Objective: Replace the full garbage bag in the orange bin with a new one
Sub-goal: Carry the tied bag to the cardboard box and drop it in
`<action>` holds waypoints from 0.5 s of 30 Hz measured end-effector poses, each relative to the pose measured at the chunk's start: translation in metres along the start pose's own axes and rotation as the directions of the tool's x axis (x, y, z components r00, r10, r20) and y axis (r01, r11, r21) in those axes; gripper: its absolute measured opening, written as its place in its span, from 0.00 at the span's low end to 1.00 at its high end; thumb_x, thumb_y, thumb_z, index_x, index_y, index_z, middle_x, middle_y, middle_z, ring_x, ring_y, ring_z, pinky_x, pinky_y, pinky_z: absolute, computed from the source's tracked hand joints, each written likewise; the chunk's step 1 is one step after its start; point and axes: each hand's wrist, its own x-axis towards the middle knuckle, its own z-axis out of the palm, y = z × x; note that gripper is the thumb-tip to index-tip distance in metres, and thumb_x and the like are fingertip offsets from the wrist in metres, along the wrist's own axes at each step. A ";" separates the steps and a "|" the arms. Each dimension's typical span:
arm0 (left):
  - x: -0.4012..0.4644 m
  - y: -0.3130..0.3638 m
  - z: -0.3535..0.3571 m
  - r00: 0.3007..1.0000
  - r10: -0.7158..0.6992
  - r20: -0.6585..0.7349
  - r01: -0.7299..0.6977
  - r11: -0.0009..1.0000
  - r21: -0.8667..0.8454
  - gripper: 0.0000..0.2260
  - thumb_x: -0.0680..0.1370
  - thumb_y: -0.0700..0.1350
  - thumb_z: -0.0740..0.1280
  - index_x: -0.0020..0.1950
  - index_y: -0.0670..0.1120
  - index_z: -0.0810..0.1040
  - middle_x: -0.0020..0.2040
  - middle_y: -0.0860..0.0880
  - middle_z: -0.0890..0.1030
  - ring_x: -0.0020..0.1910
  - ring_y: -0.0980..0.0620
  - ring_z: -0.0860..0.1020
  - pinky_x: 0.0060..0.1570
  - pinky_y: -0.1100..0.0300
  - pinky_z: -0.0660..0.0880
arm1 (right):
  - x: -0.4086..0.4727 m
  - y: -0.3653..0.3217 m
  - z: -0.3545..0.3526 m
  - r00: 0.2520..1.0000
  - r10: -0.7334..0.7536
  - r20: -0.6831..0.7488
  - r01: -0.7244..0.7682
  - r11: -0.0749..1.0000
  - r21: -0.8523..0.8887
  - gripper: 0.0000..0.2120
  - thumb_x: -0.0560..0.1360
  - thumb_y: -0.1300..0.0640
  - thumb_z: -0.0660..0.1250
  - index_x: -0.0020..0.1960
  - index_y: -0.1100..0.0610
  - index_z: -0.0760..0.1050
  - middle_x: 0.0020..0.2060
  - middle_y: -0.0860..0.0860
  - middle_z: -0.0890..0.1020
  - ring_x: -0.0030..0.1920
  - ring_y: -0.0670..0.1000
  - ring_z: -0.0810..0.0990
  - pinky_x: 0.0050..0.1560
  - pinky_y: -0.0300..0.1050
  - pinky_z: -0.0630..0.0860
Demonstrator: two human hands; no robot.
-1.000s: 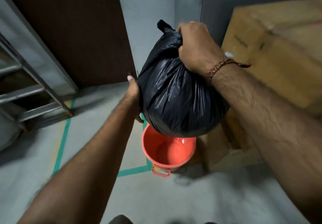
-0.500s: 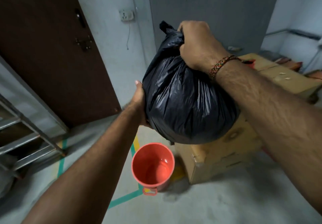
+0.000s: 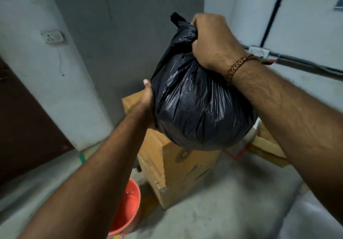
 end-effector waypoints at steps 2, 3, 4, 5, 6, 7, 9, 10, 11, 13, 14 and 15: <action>0.011 0.012 0.034 0.998 0.013 0.055 -0.015 0.999 0.040 0.56 0.57 0.88 0.50 0.66 0.48 0.79 0.61 0.38 0.82 0.59 0.30 0.79 0.57 0.21 0.68 | 0.004 0.038 -0.013 0.998 0.061 -0.006 -0.061 0.998 -0.033 0.12 0.76 0.70 0.61 0.56 0.60 0.76 0.49 0.53 0.75 0.45 0.53 0.73 0.45 0.45 0.73; 0.014 0.019 0.057 0.995 0.018 0.096 -0.025 0.997 0.072 0.58 0.54 0.88 0.50 0.68 0.49 0.78 0.63 0.38 0.82 0.60 0.29 0.78 0.57 0.19 0.66 | 0.009 0.058 -0.018 0.996 0.087 -0.021 -0.088 0.996 -0.032 0.14 0.76 0.71 0.61 0.58 0.60 0.76 0.52 0.54 0.75 0.47 0.53 0.73 0.46 0.44 0.72; 0.019 0.027 0.078 0.992 0.013 0.122 -0.026 0.994 0.106 0.60 0.52 0.88 0.50 0.68 0.49 0.78 0.64 0.38 0.81 0.61 0.29 0.78 0.56 0.18 0.65 | 0.014 0.073 -0.022 0.993 0.108 -0.035 -0.110 0.993 -0.046 0.15 0.77 0.71 0.61 0.59 0.60 0.76 0.55 0.55 0.76 0.49 0.53 0.73 0.47 0.42 0.71; 0.036 0.034 0.104 0.988 -0.010 0.155 -0.011 0.991 0.134 0.60 0.51 0.89 0.50 0.68 0.50 0.79 0.64 0.38 0.81 0.61 0.29 0.78 0.54 0.18 0.66 | 0.022 0.095 -0.025 0.990 0.136 -0.042 -0.139 0.987 -0.076 0.15 0.77 0.70 0.61 0.61 0.61 0.76 0.57 0.56 0.77 0.50 0.53 0.74 0.47 0.42 0.70; 0.046 0.041 0.123 0.985 -0.016 0.169 -0.011 0.988 0.152 0.59 0.52 0.89 0.50 0.68 0.51 0.79 0.63 0.39 0.82 0.61 0.29 0.78 0.53 0.19 0.67 | 0.028 0.111 -0.026 0.986 0.164 -0.033 -0.166 0.982 -0.093 0.15 0.77 0.70 0.61 0.61 0.61 0.76 0.59 0.57 0.78 0.50 0.53 0.74 0.47 0.42 0.71; 0.057 0.045 0.134 0.982 -0.002 0.189 -0.028 0.987 0.156 0.58 0.52 0.89 0.50 0.67 0.52 0.79 0.63 0.39 0.82 0.61 0.29 0.78 0.53 0.19 0.68 | 0.033 0.125 -0.024 0.985 0.173 -0.027 -0.175 0.980 -0.094 0.15 0.77 0.69 0.61 0.61 0.62 0.77 0.59 0.58 0.78 0.51 0.54 0.76 0.47 0.43 0.72; 0.079 0.051 0.171 0.970 0.009 0.245 -0.053 0.984 0.173 0.56 0.53 0.88 0.50 0.67 0.54 0.80 0.62 0.40 0.83 0.61 0.30 0.78 0.55 0.18 0.65 | 0.044 0.159 -0.025 0.973 0.226 -0.046 -0.230 0.965 -0.127 0.15 0.76 0.68 0.61 0.61 0.62 0.77 0.61 0.59 0.78 0.54 0.58 0.79 0.49 0.46 0.76; 0.094 0.054 0.191 0.960 0.019 0.278 -0.070 0.982 0.175 0.55 0.55 0.88 0.49 0.67 0.55 0.80 0.62 0.41 0.83 0.61 0.31 0.79 0.56 0.19 0.66 | 0.049 0.180 -0.023 0.965 0.256 -0.058 -0.262 0.954 -0.149 0.15 0.76 0.68 0.61 0.61 0.62 0.76 0.62 0.59 0.78 0.57 0.59 0.79 0.49 0.45 0.74; 0.112 0.055 0.211 0.948 0.036 0.317 -0.096 0.980 0.174 0.52 0.58 0.88 0.49 0.67 0.56 0.81 0.62 0.42 0.83 0.60 0.33 0.79 0.56 0.21 0.68 | 0.053 0.202 -0.020 0.959 0.277 -0.060 -0.284 0.944 -0.171 0.15 0.76 0.67 0.61 0.62 0.62 0.76 0.63 0.60 0.78 0.59 0.60 0.78 0.48 0.43 0.72; 0.137 0.051 0.251 0.910 0.052 0.411 -0.130 0.978 0.166 0.49 0.62 0.86 0.48 0.65 0.56 0.82 0.61 0.44 0.84 0.59 0.35 0.80 0.58 0.26 0.72 | 0.059 0.246 -0.015 0.947 0.317 -0.054 -0.321 0.924 -0.208 0.15 0.77 0.67 0.60 0.62 0.62 0.75 0.63 0.60 0.77 0.60 0.59 0.78 0.47 0.41 0.68; 0.150 0.050 0.273 0.884 0.073 0.461 -0.160 0.975 0.153 0.47 0.64 0.85 0.49 0.64 0.55 0.83 0.60 0.45 0.85 0.60 0.36 0.81 0.60 0.29 0.73 | 0.063 0.268 -0.014 0.936 0.348 -0.053 -0.350 0.910 -0.220 0.15 0.77 0.68 0.60 0.62 0.62 0.75 0.63 0.60 0.77 0.60 0.59 0.78 0.47 0.41 0.67; 0.167 0.048 0.295 0.858 0.100 0.503 -0.192 0.972 0.134 0.44 0.66 0.84 0.51 0.64 0.55 0.83 0.61 0.46 0.84 0.60 0.38 0.81 0.61 0.33 0.75 | 0.066 0.292 -0.012 0.926 0.374 -0.050 -0.375 0.898 -0.229 0.15 0.77 0.68 0.60 0.63 0.63 0.75 0.63 0.61 0.77 0.60 0.59 0.78 0.47 0.41 0.67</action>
